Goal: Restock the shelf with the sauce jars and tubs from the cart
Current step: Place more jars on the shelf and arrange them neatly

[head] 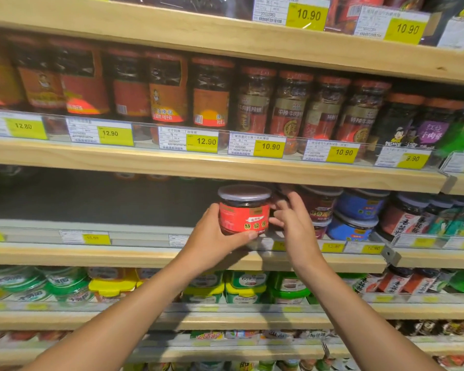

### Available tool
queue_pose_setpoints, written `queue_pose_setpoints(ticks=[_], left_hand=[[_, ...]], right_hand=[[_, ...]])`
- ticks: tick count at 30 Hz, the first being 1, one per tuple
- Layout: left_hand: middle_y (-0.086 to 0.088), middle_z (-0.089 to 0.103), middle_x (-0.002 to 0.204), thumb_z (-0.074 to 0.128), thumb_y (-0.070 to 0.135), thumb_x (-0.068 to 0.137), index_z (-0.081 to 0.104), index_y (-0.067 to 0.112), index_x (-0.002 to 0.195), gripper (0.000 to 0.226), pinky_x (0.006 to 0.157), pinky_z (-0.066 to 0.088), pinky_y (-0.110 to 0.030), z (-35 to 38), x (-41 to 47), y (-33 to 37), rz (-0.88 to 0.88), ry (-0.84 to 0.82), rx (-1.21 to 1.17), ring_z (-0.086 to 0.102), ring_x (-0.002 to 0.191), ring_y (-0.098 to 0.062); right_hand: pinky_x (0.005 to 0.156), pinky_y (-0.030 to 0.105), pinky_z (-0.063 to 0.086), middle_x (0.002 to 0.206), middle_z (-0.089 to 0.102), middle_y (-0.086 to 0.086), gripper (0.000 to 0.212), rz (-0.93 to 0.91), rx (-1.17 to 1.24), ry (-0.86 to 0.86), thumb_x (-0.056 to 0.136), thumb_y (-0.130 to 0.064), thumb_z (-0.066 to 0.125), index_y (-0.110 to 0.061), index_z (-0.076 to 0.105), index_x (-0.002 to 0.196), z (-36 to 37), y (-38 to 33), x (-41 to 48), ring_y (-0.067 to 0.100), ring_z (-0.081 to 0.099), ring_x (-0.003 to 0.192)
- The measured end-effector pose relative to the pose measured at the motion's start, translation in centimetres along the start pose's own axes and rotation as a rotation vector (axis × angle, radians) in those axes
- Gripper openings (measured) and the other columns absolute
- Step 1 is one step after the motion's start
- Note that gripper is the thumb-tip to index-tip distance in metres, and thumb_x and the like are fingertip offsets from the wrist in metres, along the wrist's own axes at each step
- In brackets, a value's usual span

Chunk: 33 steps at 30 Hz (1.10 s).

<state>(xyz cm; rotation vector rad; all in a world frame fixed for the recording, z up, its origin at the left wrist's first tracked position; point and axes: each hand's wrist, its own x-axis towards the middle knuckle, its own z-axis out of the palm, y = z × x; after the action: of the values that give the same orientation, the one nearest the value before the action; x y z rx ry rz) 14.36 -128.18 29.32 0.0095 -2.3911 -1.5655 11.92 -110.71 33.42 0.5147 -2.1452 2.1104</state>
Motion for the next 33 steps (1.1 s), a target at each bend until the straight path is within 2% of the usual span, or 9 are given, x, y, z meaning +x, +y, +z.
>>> queue_pose_setpoints(ticks=[4,8,13,17,20,23,25,29,33], left_hand=[[0.004,0.071,0.114,0.093,0.049,0.058,0.05,0.03,0.108,0.069,0.093,0.058,-0.038,-1.0,0.9,-0.3,-0.068,-0.013,-0.135,0.07,0.102,-0.008],[-0.004,0.064,0.123,0.088,0.013,0.073,0.043,0.019,0.117,0.064,0.08,0.057,-0.019,-1.1,1.7,-0.4,-0.084,-0.014,-0.268,0.068,0.104,-0.005],[-0.003,0.068,0.117,0.094,0.029,0.066,0.048,0.014,0.121,0.073,0.084,0.058,-0.025,-1.1,2.7,0.1,-0.057,-0.056,-0.139,0.07,0.102,-0.01],[0.004,0.063,0.065,0.088,0.05,0.069,0.065,0.012,0.083,0.046,0.057,0.046,-0.027,-1.3,3.5,1.8,-0.046,0.008,0.15,0.058,0.058,-0.011],[0.005,0.038,0.045,0.08,0.06,0.073,0.043,0.014,0.051,0.063,0.05,0.029,-0.029,-0.9,4.7,2.4,-0.173,0.03,0.289,0.039,0.043,-0.011],[-0.001,0.072,0.086,0.077,0.06,0.079,0.073,0.016,0.086,0.044,0.078,0.05,-0.032,-0.2,6.6,1.7,-0.229,0.007,0.252,0.067,0.087,-0.016],[0.001,0.069,0.122,0.074,0.055,0.084,0.07,0.018,0.12,0.052,0.1,0.049,-0.033,0.3,7.6,1.9,-0.081,-0.003,0.271,0.062,0.117,-0.02],[0.0,0.067,0.119,0.077,0.043,0.085,0.068,0.011,0.121,0.048,0.097,0.049,-0.036,0.9,9.7,2.4,0.055,0.06,0.252,0.062,0.108,-0.019],[-0.005,0.069,0.126,0.08,0.037,0.083,0.065,0.015,0.125,0.049,0.096,0.049,-0.034,1.6,10.7,1.8,0.025,0.026,0.271,0.064,0.112,-0.025]], right_hand=[[0.096,0.036,0.052,0.115,0.068,-0.004,0.052,0.036,-0.039,-0.066,0.073,-0.014,0.041,-0.018,0.057,0.122,-0.2,-0.3,0.4,0.012,0.062,0.112],[0.102,0.036,0.049,0.121,0.064,0.001,0.044,0.132,-0.08,-0.048,0.085,-0.012,0.045,-0.019,0.053,0.128,-0.6,0.0,-0.1,0.007,0.062,0.109],[0.097,0.029,0.05,0.132,0.057,0.002,0.059,0.148,-0.063,-0.069,0.07,-0.023,0.046,-0.029,0.055,0.128,-0.6,0.0,-0.3,0.004,0.059,0.113],[0.106,0.047,0.045,0.119,0.066,0.004,0.056,0.126,-0.054,-0.018,0.064,-0.019,0.048,-0.022,0.061,0.119,-0.7,0.0,-0.1,0.025,0.058,0.117],[0.103,0.049,0.044,0.112,0.065,0.011,0.042,0.139,-0.018,0.058,0.062,-0.019,0.051,-0.02,0.062,0.103,-0.2,0.0,0.8,0.029,0.058,0.113],[0.085,0.041,0.044,0.1,0.053,0.01,0.015,0.192,-0.119,0.122,0.068,-0.026,0.058,-0.019,0.051,0.08,0.6,-1.1,1.7,0.025,0.052,0.095],[0.074,0.038,0.036,0.092,0.046,0.005,0.014,0.242,-0.16,0.141,0.08,-0.019,0.058,-0.016,0.044,0.077,0.9,-1.5,2.4,0.021,0.046,0.086],[0.082,0.036,0.038,0.116,0.055,0.018,0.01,0.375,-0.208,0.153,0.092,-0.011,0.05,-0.008,0.053,0.083,1.7,-1.6,4.4,0.03,0.051,0.1],[0.099,0.039,0.042,0.131,0.054,0.027,0.035,0.417,-0.413,0.091,0.097,0.007,0.036,0.01,0.057,0.124,1.8,-0.1,5.1,0.039,0.052,0.122]])
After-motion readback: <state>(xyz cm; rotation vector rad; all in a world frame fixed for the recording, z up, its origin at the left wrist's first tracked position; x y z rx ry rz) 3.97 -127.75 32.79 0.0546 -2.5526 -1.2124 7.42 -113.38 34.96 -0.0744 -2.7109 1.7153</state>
